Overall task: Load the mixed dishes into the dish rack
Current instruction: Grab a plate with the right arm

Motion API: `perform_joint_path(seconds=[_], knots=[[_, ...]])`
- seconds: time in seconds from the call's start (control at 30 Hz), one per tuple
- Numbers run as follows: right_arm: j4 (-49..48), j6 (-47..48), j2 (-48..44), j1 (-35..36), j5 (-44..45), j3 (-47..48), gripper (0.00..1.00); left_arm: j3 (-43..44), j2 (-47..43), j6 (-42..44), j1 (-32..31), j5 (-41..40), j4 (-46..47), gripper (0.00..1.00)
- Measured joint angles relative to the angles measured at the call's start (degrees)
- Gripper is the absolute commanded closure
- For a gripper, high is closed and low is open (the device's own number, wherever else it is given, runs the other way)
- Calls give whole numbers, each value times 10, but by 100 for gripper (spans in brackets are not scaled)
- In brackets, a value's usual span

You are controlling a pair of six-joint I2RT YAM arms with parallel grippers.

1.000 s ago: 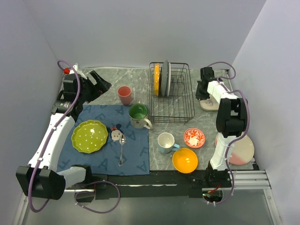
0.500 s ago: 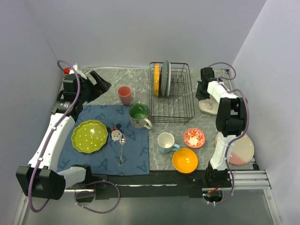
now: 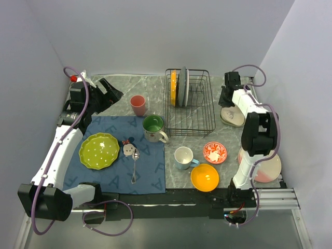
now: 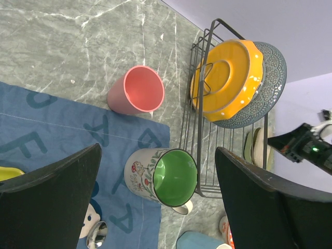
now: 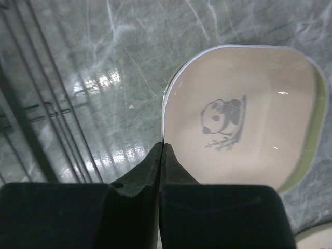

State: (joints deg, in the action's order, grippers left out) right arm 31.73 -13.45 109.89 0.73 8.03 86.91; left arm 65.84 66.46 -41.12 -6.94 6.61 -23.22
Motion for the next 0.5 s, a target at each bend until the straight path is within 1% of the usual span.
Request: perform_joint_path(seconds=[0.2,0.5], knots=[[-2,-7,-42,0,3,-3,100,0,0,0,0,0,0,3],[-5,-22,-105,0,2,-40,100,0,0,0,0,0,0,3]])
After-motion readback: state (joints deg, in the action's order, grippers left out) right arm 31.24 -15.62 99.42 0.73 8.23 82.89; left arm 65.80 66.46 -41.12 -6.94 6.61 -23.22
